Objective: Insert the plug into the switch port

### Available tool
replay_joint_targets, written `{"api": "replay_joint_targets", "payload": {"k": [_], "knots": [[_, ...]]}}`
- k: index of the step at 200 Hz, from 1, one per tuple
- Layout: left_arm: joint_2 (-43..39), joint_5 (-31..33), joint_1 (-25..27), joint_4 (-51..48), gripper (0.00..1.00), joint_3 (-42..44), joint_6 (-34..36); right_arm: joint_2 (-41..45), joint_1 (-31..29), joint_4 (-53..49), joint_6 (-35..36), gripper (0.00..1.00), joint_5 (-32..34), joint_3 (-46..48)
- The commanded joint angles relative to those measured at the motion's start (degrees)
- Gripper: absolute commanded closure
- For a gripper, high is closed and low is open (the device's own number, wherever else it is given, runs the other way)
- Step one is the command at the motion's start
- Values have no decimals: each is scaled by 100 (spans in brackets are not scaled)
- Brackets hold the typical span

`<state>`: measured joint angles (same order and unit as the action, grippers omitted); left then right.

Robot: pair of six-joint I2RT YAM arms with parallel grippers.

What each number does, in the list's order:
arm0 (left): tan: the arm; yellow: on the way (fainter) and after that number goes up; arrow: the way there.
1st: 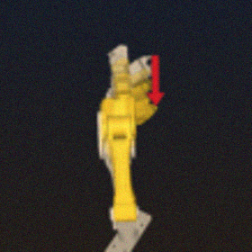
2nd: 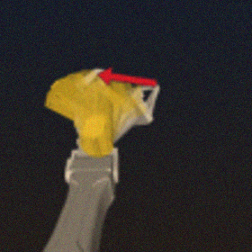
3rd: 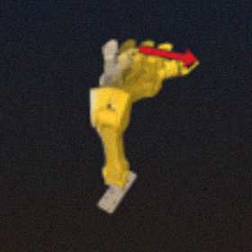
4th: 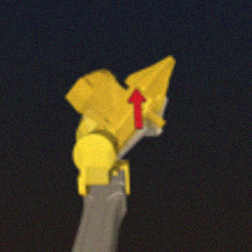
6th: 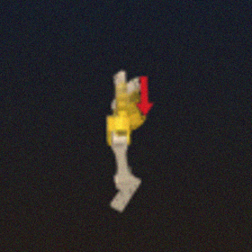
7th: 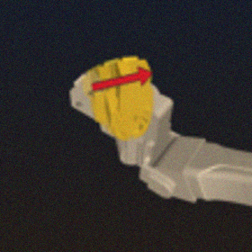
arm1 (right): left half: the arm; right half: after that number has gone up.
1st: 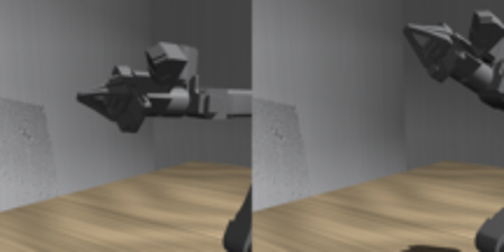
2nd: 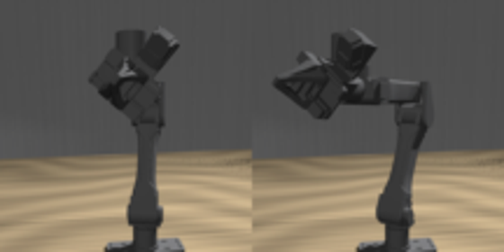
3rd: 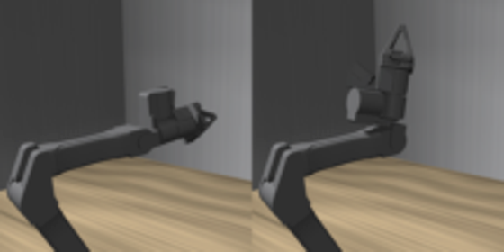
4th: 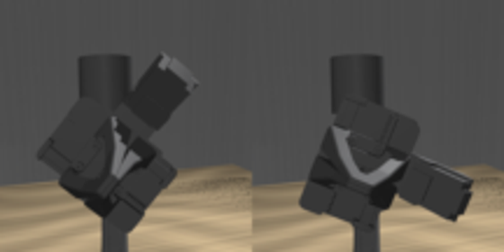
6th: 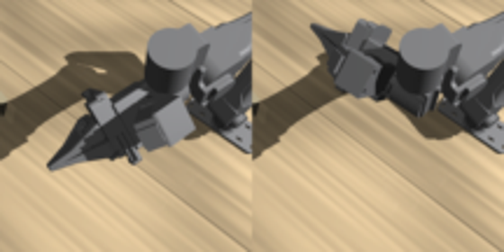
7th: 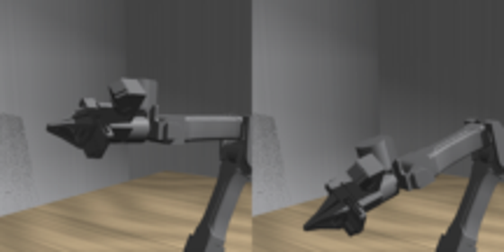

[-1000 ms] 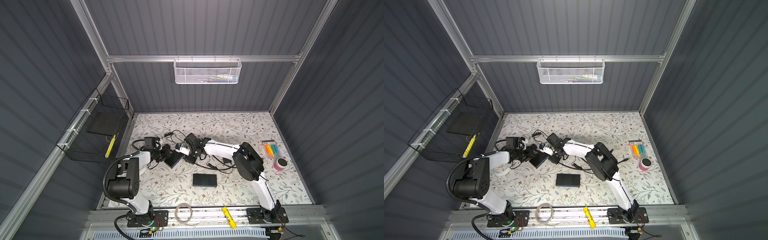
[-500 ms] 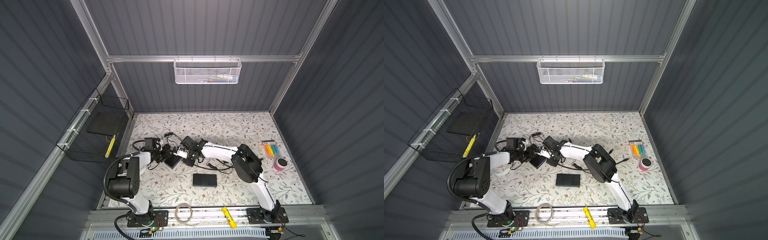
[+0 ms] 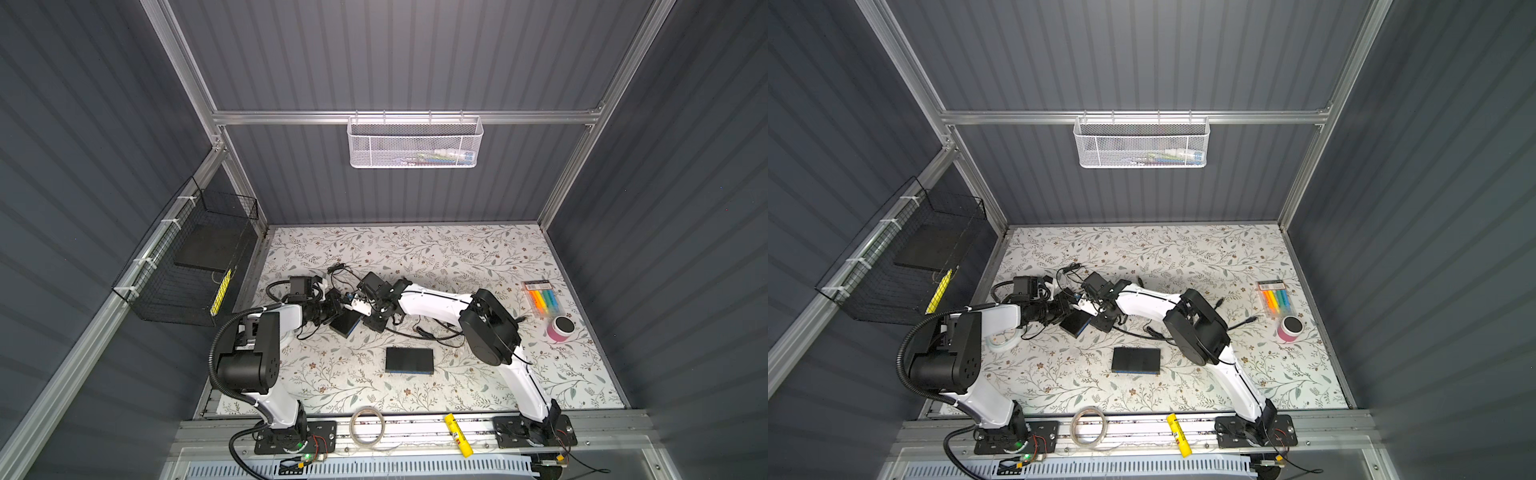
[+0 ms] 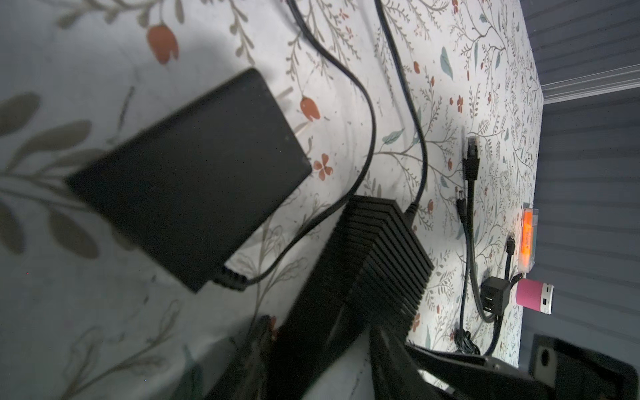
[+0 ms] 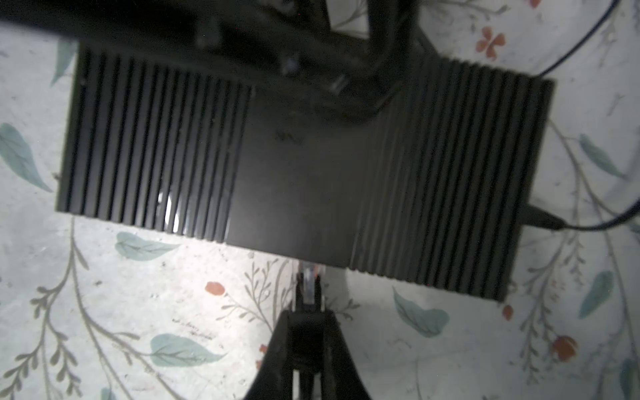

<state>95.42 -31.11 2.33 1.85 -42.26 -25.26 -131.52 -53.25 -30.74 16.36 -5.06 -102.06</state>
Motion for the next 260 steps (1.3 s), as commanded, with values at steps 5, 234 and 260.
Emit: {"api": "replay_joint_targets", "payload": {"k": [5,234,260], "knots": [[109,-118,31,-49,53,108,-32,-198,-18,-147,-136,97,154,-235],[507,-373,479,623,55,384,-256,-477,61,193,-192,98,-320,-807],[436,-376,488,697,55,574,-313,-523,96,330,-326,98,-333,-849]]}}
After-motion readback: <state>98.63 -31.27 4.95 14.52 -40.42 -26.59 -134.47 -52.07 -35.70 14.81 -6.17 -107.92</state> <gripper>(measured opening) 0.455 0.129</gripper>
